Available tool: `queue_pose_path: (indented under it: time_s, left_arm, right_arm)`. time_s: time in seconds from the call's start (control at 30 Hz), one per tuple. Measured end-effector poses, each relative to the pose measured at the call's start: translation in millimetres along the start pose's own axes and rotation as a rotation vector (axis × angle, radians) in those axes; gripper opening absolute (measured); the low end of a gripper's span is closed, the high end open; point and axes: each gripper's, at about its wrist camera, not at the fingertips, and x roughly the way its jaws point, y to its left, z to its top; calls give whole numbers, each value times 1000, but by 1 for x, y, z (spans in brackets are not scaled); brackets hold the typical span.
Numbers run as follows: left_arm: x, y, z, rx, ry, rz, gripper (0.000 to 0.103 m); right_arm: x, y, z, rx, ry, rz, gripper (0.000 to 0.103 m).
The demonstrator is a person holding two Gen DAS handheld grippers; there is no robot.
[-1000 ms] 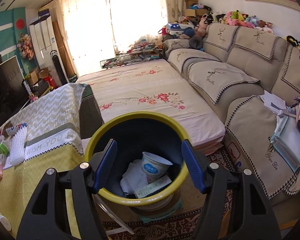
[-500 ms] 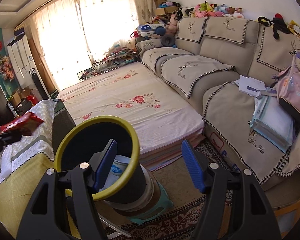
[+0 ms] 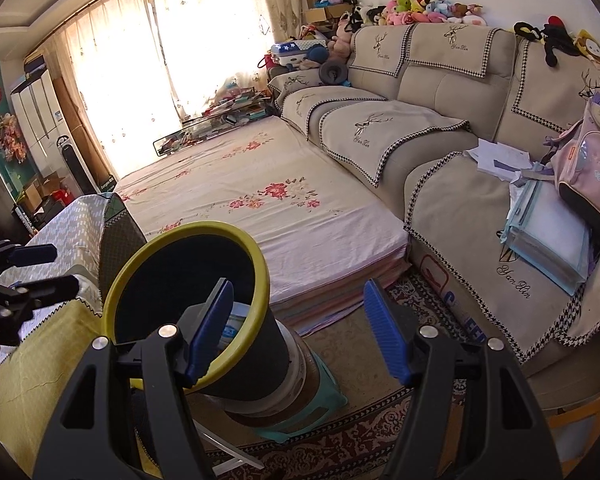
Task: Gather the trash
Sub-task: 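Carry the red snack bag over the bin and open the left tool, then grasp the white-green plastic bottle lying on the table with the right tool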
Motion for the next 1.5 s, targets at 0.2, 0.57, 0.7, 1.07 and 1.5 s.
queue_pose_path:
  time_s: [0.2,0.57,0.7,1.07,1.5]
  left_arm:
    - [-62,9,-12,-53,-101,-18,93]
    - [-212,39,-112,-273,-319,104,98]
    - [-266,56,-167,-398,-399,206,98]
    - [-378,96,-335,-668,-487,560,98]
    - [-412,114,-445,-849,-491,631,98]
  right_arm:
    - [-1,10,-3,-20,10,22,64]
    - [-4,68,-23,-138,81,187,67]
    - [-15,119,-39,-239,117,329,67]
    - [-92,273,-106,-585,227,792,67]
    - [-160,400,-187,-1188,371,1075,69]
